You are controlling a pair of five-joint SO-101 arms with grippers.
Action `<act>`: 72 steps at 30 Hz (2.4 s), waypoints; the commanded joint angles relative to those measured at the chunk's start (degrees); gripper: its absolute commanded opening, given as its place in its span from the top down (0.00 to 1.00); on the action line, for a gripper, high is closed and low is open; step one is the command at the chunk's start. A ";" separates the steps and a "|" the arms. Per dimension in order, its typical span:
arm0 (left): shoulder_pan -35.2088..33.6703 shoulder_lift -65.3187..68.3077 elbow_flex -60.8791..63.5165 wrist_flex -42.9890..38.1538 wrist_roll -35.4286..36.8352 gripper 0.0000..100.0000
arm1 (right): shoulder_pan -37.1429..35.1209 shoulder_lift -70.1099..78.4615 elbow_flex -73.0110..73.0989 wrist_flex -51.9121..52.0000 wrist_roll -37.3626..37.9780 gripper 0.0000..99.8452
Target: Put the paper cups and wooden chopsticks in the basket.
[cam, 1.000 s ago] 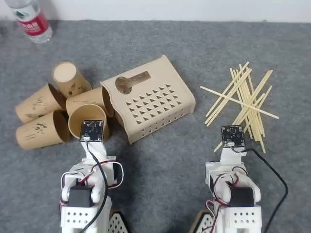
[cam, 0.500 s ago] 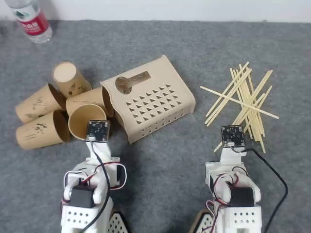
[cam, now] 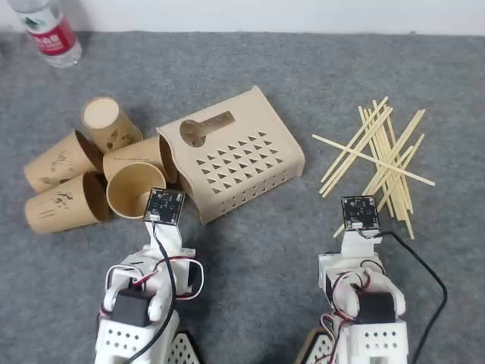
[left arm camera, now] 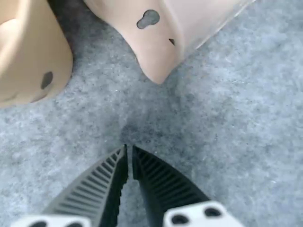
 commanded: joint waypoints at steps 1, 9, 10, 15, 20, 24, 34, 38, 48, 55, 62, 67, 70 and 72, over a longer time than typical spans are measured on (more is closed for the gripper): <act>0.44 -0.62 -0.31 -1.23 -0.26 0.99 | -0.22 -0.57 0.79 -1.27 -0.18 0.99; -16.88 -0.70 -0.31 -5.98 -0.35 0.99 | 0.22 -0.57 -0.88 -5.85 -0.18 0.99; -20.92 -0.70 -0.31 -7.74 -0.26 0.99 | 0.31 -0.57 -3.08 -6.99 -0.18 0.99; -29.27 -0.70 -0.40 -11.08 0.09 0.99 | 0.40 -0.57 -20.66 -9.80 -0.18 0.99; -29.71 -0.70 -0.40 -11.08 -1.05 0.99 | 0.31 -0.40 -29.45 -17.89 9.32 0.96; -35.08 -0.70 -0.75 -12.40 -6.77 0.99 | -2.33 0.22 -29.27 -19.21 17.23 0.87; -56.70 -0.70 -0.57 -14.33 -10.90 0.99 | -10.51 19.91 -36.92 -18.77 16.97 0.87; -51.69 -0.70 -0.48 -11.43 -12.48 0.99 | -17.54 37.32 -51.43 -16.31 16.88 0.87; -51.08 -0.62 -0.40 -10.81 -15.12 0.99 | -37.05 88.92 -96.35 3.03 23.30 0.87; -51.25 -0.62 -0.40 -9.93 -14.86 0.82 | -41.63 118.37 -130.20 12.18 28.22 0.72; -50.99 -0.62 -0.40 -8.97 -14.95 0.78 | -41.89 137.89 -155.78 16.66 33.67 0.75; -50.99 -0.62 -0.40 -8.97 -14.95 0.78 | -41.45 147.47 -167.12 20.09 34.20 0.75; -50.90 -0.70 -0.40 -8.97 -14.95 0.78 | -41.19 151.60 -172.13 21.85 36.48 0.75; -50.90 -0.70 -0.40 -8.97 -14.95 0.78 | -40.92 153.89 -173.80 22.11 36.57 0.75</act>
